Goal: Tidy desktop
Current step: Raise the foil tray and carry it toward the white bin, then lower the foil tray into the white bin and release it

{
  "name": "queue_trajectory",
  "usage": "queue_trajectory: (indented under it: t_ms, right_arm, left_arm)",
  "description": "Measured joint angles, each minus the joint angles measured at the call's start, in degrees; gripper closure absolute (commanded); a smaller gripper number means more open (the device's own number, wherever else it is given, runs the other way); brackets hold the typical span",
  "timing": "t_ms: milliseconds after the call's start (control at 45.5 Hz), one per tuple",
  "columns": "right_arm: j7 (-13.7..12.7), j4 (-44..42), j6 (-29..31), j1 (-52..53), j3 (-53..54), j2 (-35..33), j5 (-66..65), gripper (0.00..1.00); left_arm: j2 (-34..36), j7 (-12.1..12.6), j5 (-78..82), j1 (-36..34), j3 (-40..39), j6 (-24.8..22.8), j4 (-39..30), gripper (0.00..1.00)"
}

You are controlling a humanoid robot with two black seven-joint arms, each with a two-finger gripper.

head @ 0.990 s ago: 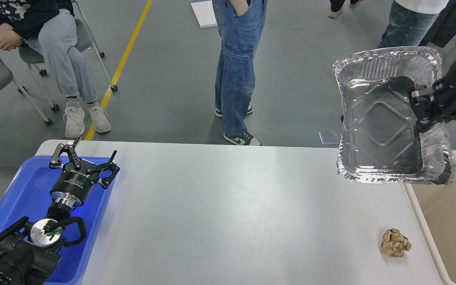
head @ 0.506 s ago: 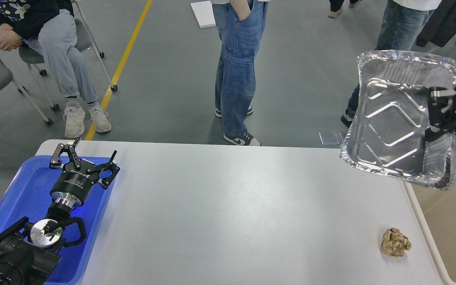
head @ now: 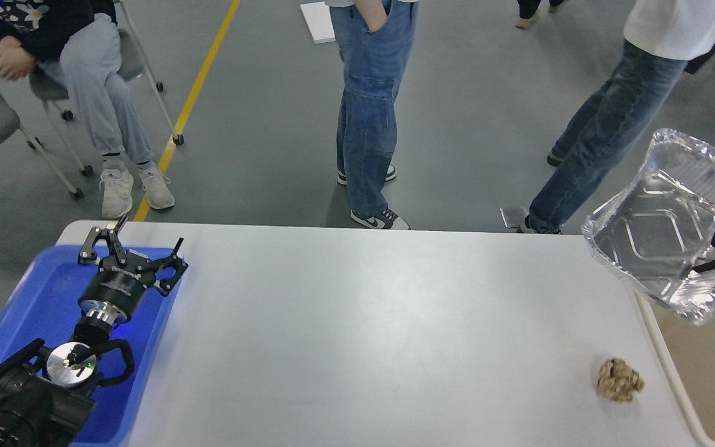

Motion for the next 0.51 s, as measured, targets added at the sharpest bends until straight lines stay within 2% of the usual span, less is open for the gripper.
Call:
queue_trajectory:
  t_ms: [220,506]
  right_arm:
    - [0.03,-7.28,-7.35,-16.91,12.08,-5.03,1.01,1.00]
    - [0.00,-16.11,-18.21,-37.32,26.27,-6.67,6.37,1.00]
  left_arm:
    - [0.00,0.00,-0.01,-0.01,0.00,0.00,0.00,0.00]
    - [0.00,0.00,0.01,-0.01,-0.01,0.00,0.00,0.00]
